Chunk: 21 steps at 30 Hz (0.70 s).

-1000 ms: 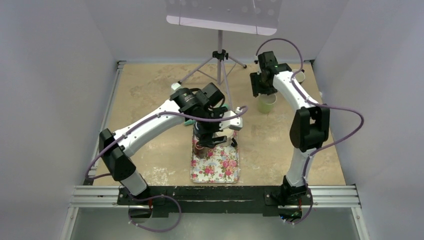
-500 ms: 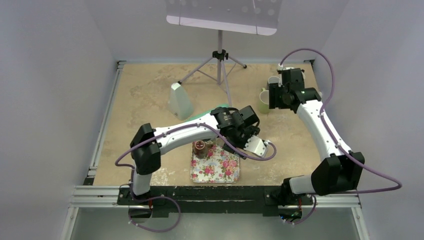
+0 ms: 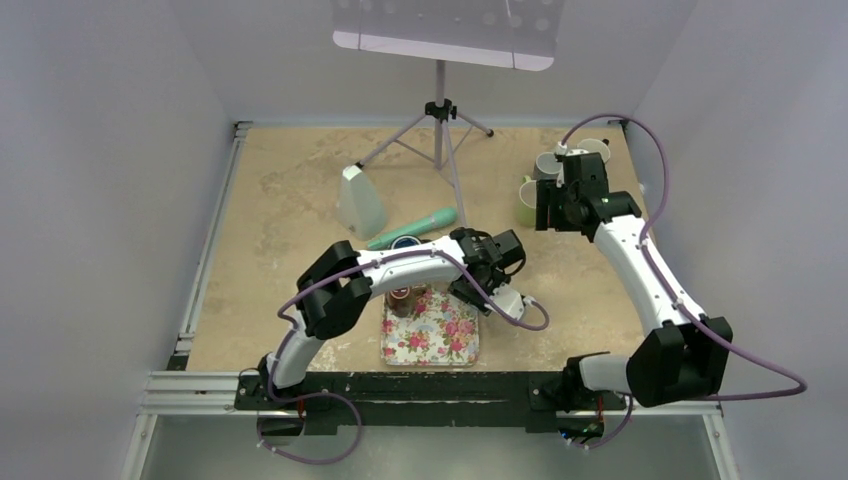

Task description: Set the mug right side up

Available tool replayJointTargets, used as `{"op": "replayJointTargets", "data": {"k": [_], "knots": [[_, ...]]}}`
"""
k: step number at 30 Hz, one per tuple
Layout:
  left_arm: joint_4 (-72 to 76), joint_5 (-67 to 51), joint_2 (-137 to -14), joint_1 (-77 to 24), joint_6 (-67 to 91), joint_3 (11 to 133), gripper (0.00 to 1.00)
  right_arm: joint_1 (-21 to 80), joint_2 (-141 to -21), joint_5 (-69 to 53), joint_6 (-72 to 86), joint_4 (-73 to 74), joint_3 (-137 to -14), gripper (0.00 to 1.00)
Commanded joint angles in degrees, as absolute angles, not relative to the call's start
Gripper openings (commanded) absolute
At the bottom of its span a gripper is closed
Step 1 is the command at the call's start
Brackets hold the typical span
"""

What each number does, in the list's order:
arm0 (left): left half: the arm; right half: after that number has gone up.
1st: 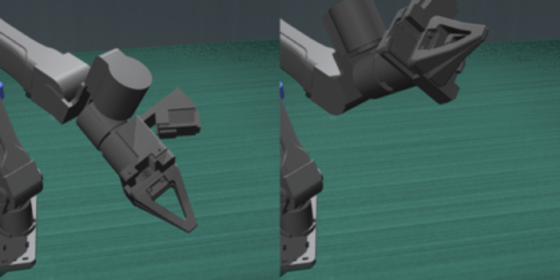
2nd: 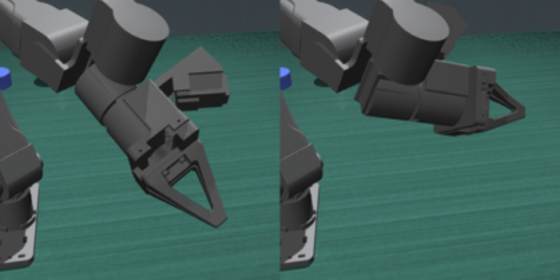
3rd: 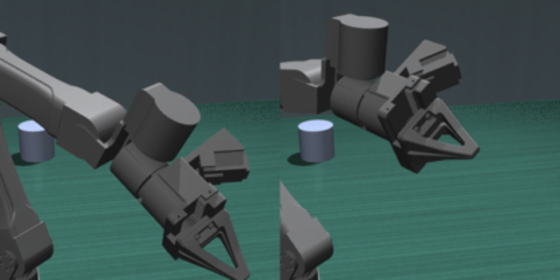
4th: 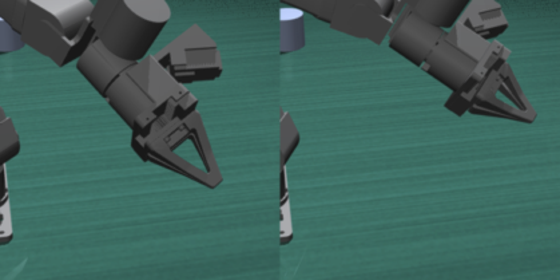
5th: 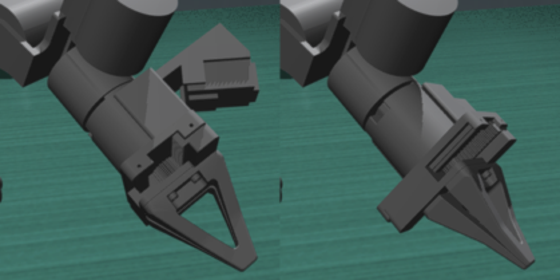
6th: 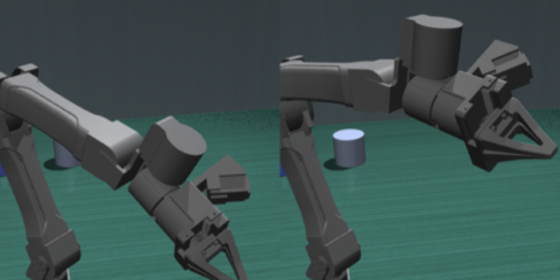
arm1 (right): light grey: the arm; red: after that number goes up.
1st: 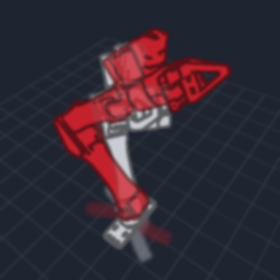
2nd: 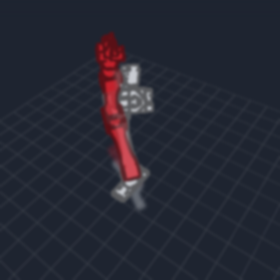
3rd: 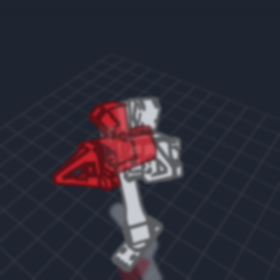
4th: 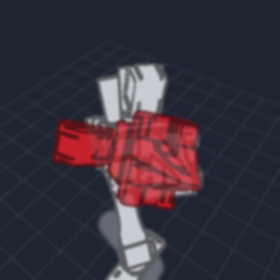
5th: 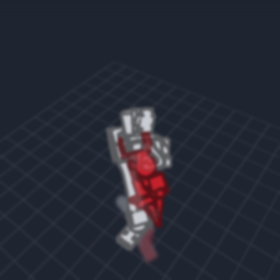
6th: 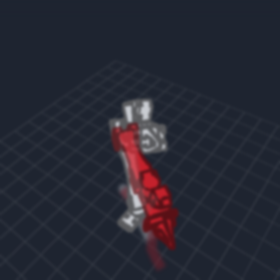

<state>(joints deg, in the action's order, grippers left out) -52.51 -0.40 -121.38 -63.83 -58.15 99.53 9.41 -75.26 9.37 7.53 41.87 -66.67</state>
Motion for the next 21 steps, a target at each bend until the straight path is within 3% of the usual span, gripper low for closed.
{"op": "replayJointTargets", "data": {"k": [1,3,8,16,21], "knots": [[-53.8,3.8,-121.8,-63.3,-59.8,100.9,0.5,9.5,-73.2,7.5,9.1,39.8,-65.8,0.7],[-54.4,5.5,-122.7,-63.2,-59.5,101.0,0.42,9.5,-72.5,7.6,9.3,40.0,-65.6,0.7],[-55.3,5.0,-120.1,-63.1,-56.9,101.4,0.0,9.5,-70.5,9.7,9.7,41.8,-66.7,0.7],[-61.3,-8.9,-114.1,-59.0,-41.1,113.6,0.0,8.0,-65.3,10.7,11.8,45.1,-69.6,0.73],[-60.4,-20.4,-111.2,-49.9,-21.0,121.2,0.0,6.9,-60.3,1.0,13.6,42.3,-68.8,0.74]]}}
